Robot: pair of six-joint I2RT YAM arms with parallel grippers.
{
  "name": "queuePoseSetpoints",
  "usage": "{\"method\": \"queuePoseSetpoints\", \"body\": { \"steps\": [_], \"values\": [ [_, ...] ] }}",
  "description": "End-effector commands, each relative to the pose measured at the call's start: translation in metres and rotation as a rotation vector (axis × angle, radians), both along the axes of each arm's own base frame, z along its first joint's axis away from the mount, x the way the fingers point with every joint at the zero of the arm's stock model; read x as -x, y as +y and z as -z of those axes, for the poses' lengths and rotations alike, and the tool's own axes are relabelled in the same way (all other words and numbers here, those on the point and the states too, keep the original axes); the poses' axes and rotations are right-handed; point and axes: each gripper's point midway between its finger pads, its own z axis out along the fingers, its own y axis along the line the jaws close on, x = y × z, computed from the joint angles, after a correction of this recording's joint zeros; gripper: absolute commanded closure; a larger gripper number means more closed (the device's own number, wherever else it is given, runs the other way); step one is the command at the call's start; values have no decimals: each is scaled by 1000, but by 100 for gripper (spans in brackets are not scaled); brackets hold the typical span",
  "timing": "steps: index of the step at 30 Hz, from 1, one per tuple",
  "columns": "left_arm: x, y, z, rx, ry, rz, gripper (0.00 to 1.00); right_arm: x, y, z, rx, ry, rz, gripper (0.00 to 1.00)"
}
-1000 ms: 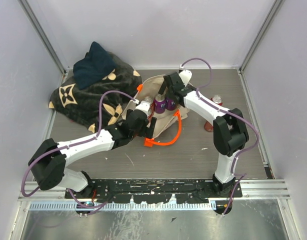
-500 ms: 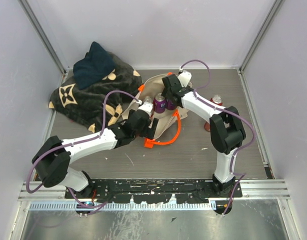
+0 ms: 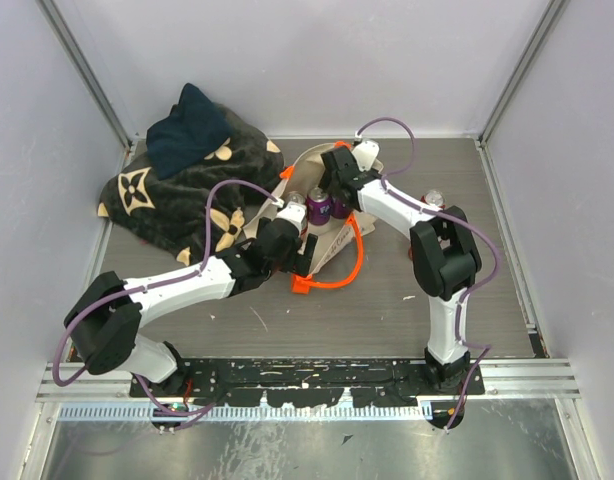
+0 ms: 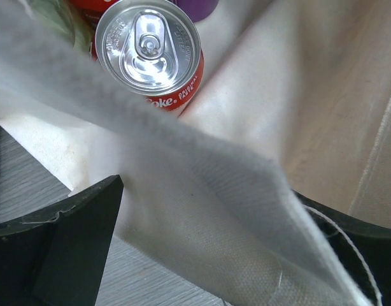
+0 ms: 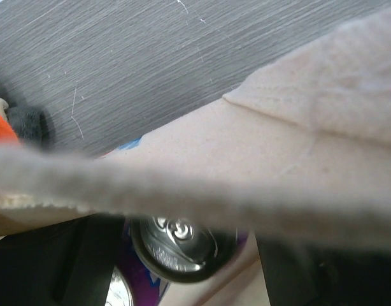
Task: Take the beverage out of the canvas bag
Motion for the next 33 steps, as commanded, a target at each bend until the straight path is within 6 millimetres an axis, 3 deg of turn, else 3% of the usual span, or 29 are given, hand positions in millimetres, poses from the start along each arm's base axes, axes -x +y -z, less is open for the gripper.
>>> {"method": "queuePoseSetpoints", "body": {
  "steps": [1,5,9,10,12,13,17,25,33],
  "values": [
    [11,21,21,-111,44,5,2,28,-14,81,44,248,-23,18],
    [11,22,19,-106,39,1,2,30,-16,89,57,265,-27,21],
    [10,23,17,-105,28,-4,2,31,-13,91,59,276,-52,35],
    [9,23,16,-105,24,-3,2,32,-12,92,56,281,-66,51],
    [7,22,13,-101,12,-6,2,33,-8,92,46,292,-98,94],
    [6,22,11,-97,5,-8,2,34,-7,91,46,293,-107,99],
    [2,15,7,-82,-9,4,2,30,-5,68,54,242,-158,100],
    [0,11,18,-143,17,39,2,4,10,-42,33,-1,-273,100],
    [-4,12,15,-151,-1,29,2,6,32,-125,64,-120,-397,100]
  ]
}}
